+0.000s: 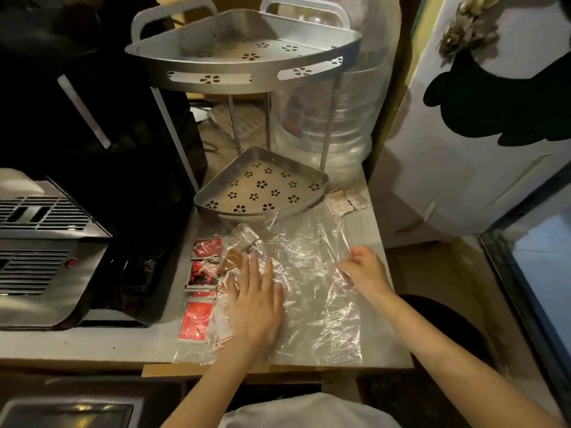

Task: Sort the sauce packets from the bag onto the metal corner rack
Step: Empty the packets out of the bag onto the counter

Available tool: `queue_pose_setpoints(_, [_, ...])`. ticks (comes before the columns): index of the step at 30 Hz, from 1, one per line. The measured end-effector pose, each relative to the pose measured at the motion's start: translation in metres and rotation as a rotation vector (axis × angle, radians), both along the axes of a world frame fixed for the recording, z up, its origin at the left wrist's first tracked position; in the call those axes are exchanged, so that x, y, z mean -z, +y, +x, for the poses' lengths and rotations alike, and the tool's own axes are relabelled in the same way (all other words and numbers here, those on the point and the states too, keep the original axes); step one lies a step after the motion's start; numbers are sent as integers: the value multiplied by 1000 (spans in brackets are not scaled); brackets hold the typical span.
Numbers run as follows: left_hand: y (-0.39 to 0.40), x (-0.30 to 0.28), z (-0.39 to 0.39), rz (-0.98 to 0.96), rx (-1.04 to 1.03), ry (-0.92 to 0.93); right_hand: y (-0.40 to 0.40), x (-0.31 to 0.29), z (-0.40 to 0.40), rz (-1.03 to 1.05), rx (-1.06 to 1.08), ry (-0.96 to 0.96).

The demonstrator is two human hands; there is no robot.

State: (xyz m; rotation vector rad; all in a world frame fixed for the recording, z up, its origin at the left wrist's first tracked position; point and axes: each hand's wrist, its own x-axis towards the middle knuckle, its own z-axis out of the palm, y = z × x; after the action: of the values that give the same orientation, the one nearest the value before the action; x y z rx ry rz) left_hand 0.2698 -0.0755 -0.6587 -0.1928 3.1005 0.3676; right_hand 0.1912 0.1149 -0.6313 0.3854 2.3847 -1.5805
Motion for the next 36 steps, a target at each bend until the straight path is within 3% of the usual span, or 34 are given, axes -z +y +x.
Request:
queue_pose_setpoints(3, [12,1,-5,-23,21,-83,12,4,-2,47,-5,23])
queue_pose_setpoints(6, [18,-6,-13,-120,28,-168,17,6,-5,245,-82,110])
queue_pose_setpoints(9, [23,-20,-25,-236,69,-122,16,9,-7,406,-128,173])
queue_pose_setpoints(15, [30,-13,-58,-80,203,-20,10,2,-15,650,-184,252])
queue_pose_setpoints(19, [32,2,-73,-52,208,-23,6,-4,-29,795,-365,391])
queue_pose_setpoints(26, [32,11,-82,-65,234,-84,-19,5,-58,909,-617,574])
queue_pose_setpoints(31, [35,8,-86,-62,215,-126,-17,21,-77,972,-627,494])
queue_pose_setpoints(36, [42,-6,-99,-79,229,-82,-14,27,-78,999,-553,592])
